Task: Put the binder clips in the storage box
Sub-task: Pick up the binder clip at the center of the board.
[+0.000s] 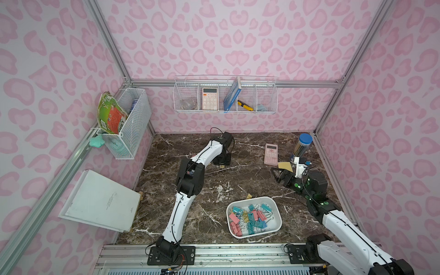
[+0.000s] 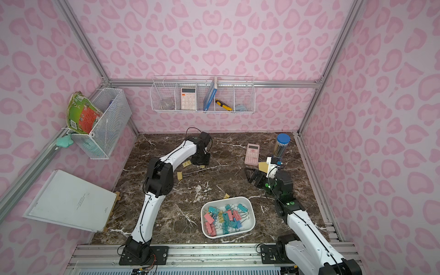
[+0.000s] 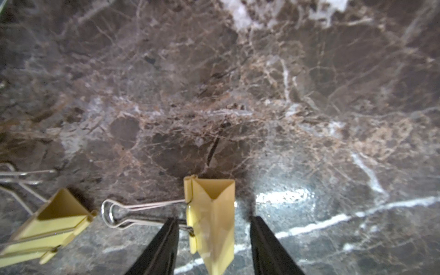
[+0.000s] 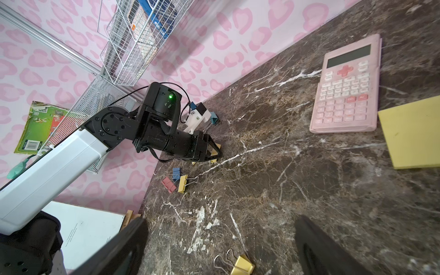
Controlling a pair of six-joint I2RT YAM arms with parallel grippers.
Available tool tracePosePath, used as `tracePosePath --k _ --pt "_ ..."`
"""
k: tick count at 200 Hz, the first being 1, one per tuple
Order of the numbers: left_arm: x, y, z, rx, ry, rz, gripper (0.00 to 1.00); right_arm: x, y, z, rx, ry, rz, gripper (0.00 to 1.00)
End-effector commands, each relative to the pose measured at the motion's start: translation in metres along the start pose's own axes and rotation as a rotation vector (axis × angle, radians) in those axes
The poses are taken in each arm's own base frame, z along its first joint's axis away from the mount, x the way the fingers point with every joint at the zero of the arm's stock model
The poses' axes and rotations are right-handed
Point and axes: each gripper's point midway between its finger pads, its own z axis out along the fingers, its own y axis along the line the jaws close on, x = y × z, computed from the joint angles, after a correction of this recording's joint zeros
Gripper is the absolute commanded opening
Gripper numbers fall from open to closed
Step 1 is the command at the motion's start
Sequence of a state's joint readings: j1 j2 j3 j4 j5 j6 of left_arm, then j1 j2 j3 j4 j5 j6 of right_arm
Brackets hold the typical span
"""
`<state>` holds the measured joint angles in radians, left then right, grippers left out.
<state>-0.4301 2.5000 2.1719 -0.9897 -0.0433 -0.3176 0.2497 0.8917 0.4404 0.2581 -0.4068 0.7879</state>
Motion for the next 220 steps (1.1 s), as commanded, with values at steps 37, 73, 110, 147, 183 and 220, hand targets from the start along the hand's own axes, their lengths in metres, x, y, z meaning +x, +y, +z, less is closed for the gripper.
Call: tracePosePath --k 37,73,110,147,183,220 --pt "0.022 -0.019 0.032 0.113 0.108 -0.006 0.24 -0.005 0.004 -0.001 -0.011 -0.019 -0.009 0.98" --pt "0.016 -0.02 0.016 0.126 0.072 -0.007 0.2 -0.006 0.005 -0.001 -0.015 -0.021 -0.013 0.98" --pt "0.004 -0.026 -0.026 0.164 0.0 -0.001 0.19 -0.006 0.004 -0.002 -0.01 -0.023 -0.014 0.98" --pt "-0.002 -0.04 -0.078 0.216 -0.089 0.021 0.2 -0.006 0.005 -0.002 -0.014 -0.026 -0.013 0.98" --pt "0.015 -0.063 -0.124 0.335 -0.135 0.025 0.19 -0.011 -0.005 -0.002 0.006 -0.036 0.013 0.98" --pt "0.087 -0.122 -0.197 0.488 -0.18 0.148 0.21 -0.035 -0.041 -0.015 0.021 -0.107 0.116 0.98"
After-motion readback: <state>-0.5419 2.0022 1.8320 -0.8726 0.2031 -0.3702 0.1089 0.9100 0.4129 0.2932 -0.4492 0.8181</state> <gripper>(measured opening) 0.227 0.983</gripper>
